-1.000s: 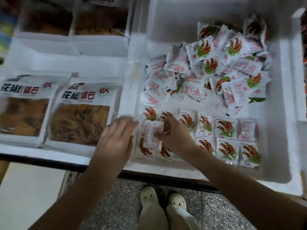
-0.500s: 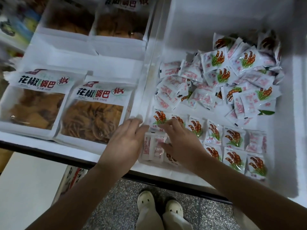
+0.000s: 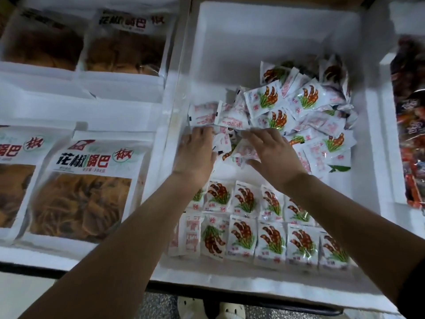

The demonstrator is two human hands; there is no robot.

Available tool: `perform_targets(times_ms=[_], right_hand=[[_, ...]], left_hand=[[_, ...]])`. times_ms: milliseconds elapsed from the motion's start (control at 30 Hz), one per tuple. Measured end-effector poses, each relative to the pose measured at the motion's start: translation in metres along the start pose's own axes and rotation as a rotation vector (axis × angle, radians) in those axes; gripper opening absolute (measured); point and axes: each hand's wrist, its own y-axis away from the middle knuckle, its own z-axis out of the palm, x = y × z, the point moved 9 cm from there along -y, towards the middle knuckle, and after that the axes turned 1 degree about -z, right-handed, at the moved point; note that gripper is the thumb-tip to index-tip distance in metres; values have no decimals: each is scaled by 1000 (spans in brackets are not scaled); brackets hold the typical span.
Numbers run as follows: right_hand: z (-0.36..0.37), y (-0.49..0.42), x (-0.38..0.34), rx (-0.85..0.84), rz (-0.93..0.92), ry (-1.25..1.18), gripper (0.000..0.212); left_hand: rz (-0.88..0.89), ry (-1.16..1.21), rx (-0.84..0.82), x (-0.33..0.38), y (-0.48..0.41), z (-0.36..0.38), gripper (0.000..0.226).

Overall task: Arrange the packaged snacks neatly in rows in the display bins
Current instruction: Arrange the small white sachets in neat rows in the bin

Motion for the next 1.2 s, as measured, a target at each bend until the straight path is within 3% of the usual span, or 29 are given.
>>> perform_targets(times_ms=[133,333,467,567,700,933,1200], right_hand=[[-15,-2,4,97,17,-78,47],[-54,14,22,327,191,-498,19],[-53,39,14,231,299,-832,14],[-38,54,6,83,347,-969,18],[-18,72,-1,-96,401,-914,35],[24,82,-62,-406,114,-731,15],[53,71,-93,-348,142,-668,12]], left_hand=[[-13,119,44,0,-3,-19,37],[-69,506,253,9,29,-63,26],[-198,887,174,11,51,-47,14],[-249,979,171,5,66,-40,21],[-313,958,213,-16,89,-43,28],[-287,869,204,-38,117,-52,25],[-343,883,210,-49,134,-49,27]])
